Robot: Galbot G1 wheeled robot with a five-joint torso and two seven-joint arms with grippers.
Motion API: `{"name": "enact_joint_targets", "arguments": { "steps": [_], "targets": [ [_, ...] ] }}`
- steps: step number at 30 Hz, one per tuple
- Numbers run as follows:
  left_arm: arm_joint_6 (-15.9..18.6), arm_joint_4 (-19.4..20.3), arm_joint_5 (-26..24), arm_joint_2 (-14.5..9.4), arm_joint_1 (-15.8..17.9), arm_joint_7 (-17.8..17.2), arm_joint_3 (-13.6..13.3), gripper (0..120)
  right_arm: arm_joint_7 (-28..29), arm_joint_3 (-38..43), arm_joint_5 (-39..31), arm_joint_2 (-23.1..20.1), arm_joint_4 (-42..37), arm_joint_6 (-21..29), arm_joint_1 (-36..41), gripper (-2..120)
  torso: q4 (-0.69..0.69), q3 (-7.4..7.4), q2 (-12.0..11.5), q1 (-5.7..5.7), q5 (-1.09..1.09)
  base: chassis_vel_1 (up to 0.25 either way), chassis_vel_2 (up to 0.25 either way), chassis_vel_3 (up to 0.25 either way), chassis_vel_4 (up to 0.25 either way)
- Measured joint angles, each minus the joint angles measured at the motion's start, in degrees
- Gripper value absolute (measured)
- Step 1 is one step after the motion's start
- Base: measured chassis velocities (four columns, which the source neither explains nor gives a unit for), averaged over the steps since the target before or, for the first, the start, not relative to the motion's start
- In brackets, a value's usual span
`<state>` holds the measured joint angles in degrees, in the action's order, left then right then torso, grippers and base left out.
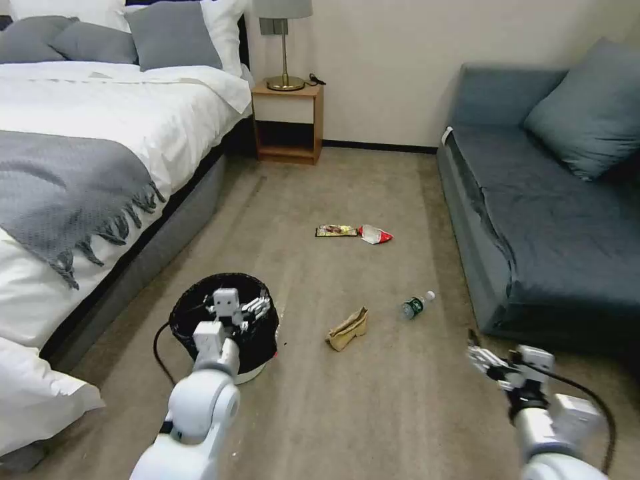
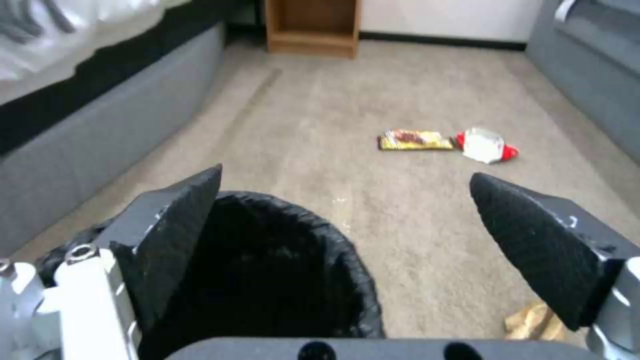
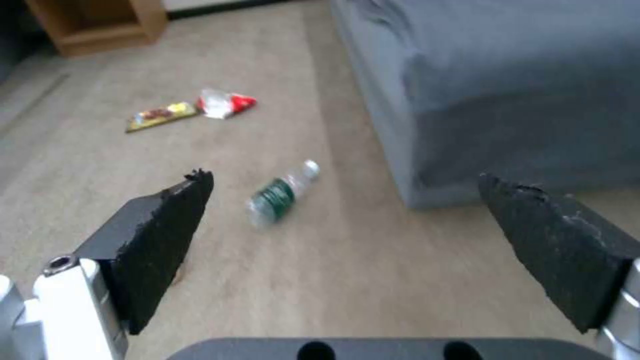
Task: Pick up the trash bin, then pick up the garbage on the floor and place it into the trash bin.
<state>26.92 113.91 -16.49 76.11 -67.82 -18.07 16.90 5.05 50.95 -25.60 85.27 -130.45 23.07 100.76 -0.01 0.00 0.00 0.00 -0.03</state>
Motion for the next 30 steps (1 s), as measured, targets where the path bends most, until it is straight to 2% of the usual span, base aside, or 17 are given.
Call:
{"name": "enact_joint_targets", "arguments": {
  "steps": [1, 2, 3, 5, 10, 19, 26, 27, 30],
  "targets": [
    [1.66, -0.07, -1.0, -0.61, 1.28, -1.06, -0.91, 100, 0.18, 0.21, -1.1, 0.27, -0.32, 0.79, 0.38, 100, -0.01, 0.0, 0.0, 0.0, 0.01, 0.0, 0.0, 0.0, 0.0],
    [1.66, -0.07, -1.0, -0.61, 1.28, -1.06, -0.91, 100, 0.18, 0.21, -1.1, 0.27, -0.32, 0.79, 0.38, 100, -0.01, 0.0, 0.0, 0.0, 0.01, 0.0, 0.0, 0.0, 0.0],
    [3.55, -0.26, -2.65, -1.5, 3.07, -2.58, -2.14, 100, 0.31, 0.28, -1.7, 0.43, -0.35, 1.19, 0.54, 100, 0.01, 0.0, 0.0, 0.0, 0.06, 0.0, 0.0, 0.0, 0.0],
    [4.29, -1.18, -5.55, -3.16, 5.48, -4.21, -3.47, 100, 0.36, 0.33, -2.07, 0.43, -0.39, 1.28, 0.51, 100, 0.0, 0.0, 0.0, 0.0, 0.03, 0.0, 0.0, 0.0, 0.0],
    [4.34, -1.41, -6.45, -3.75, 6.02, -4.51, -3.48, 100, 0.36, 0.31, -2.22, 0.28, -0.3, 1.27, 0.32, 100, 0.02, 0.0, 0.0, 0.0, 0.03, 0.0, 0.0, 0.0, 0.0],
    [4.08, -1.15, -7.3, -4.5, 5.94, -4.54, -1.97, 100, 0.33, -0.12, -2.09, 0.12, 0.51, 0.94, -0.17, 100, 0.02, 0.0, 0.0, 0.0, 0.03, 0.0, 0.0, 0.0, 0.0],
    [5.43, -0.19, -8.84, -8.38, 5.03, -5.36, 1.45, 100, 0.21, -0.4, -1.99, -0.04, 1.5, 0.47, -0.5, 100, 0.02, 0.0, 0.0, 0.0, 0.03, 0.0, 0.0, 0.0, 0.0],
    [5.43, -0.19, -8.84, -8.38, 5.03, -5.36, 1.45, 100, 0.21, -0.4, -1.99, -0.04, 1.5, 0.47, -0.5, 100, 0.02, 0.0, 0.0, 0.0, 0.03, 0.0, 0.0, 0.0, 0.0],
    [6.04, 0.49, -9.92, -10.3, 4.3, -5.39, 3.71, 100, 0.19, -0.85, -1.89, -0.03, 1.72, 0.33, -0.67, 100, 0.02, 0.0, 0.0, 0.0, 0.03, 0.0, 0.0, 0.0, 0.0]
  ]
}}
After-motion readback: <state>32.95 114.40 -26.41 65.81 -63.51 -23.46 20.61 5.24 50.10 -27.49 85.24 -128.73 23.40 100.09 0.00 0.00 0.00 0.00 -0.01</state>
